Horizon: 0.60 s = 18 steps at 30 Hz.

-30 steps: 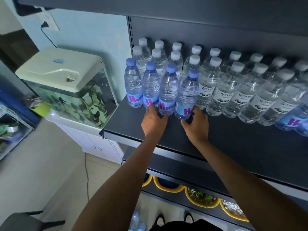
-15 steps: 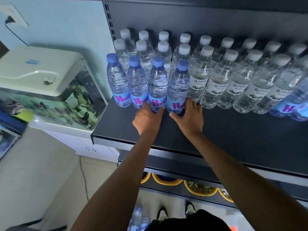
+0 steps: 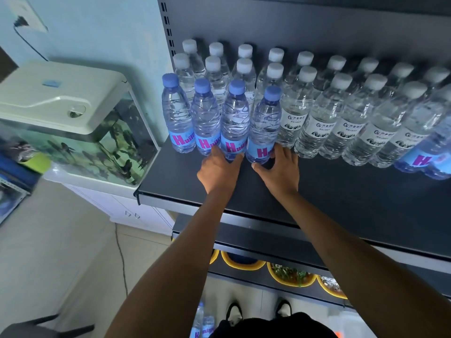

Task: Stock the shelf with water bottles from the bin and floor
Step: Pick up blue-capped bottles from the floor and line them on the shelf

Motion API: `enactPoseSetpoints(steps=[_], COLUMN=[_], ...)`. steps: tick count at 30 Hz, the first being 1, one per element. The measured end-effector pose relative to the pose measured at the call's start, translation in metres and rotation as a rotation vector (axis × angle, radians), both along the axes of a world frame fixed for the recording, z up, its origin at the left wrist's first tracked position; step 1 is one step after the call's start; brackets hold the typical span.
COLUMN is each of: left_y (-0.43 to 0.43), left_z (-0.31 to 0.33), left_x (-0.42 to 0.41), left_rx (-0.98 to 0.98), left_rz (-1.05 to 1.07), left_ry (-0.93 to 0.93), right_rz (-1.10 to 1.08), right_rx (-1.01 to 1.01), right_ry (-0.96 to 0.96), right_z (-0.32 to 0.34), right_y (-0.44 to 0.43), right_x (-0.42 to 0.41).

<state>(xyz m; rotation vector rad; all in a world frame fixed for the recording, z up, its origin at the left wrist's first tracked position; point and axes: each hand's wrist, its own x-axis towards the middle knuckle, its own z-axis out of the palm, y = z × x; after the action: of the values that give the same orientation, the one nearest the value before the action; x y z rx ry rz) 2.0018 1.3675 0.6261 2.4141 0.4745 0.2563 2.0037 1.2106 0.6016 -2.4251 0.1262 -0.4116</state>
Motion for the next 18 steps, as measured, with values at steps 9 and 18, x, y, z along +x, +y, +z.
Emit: enactPoseSetpoints(steps=[9,18], left_y=[0.006,-0.016], left_z=[0.008,-0.003], left_x=[-0.028,-0.132], left_rx=[-0.263,-0.672], left_rz=[0.026,0.259], left_ry=[-0.084,-0.402], right_rz=[0.013,0.328], right_rx=[0.296,0.496], right_ry=[-0.074,-0.276], right_z=[0.005,0.002], right_y=[-0.005,0.007], right_x=[-0.008,-0.059])
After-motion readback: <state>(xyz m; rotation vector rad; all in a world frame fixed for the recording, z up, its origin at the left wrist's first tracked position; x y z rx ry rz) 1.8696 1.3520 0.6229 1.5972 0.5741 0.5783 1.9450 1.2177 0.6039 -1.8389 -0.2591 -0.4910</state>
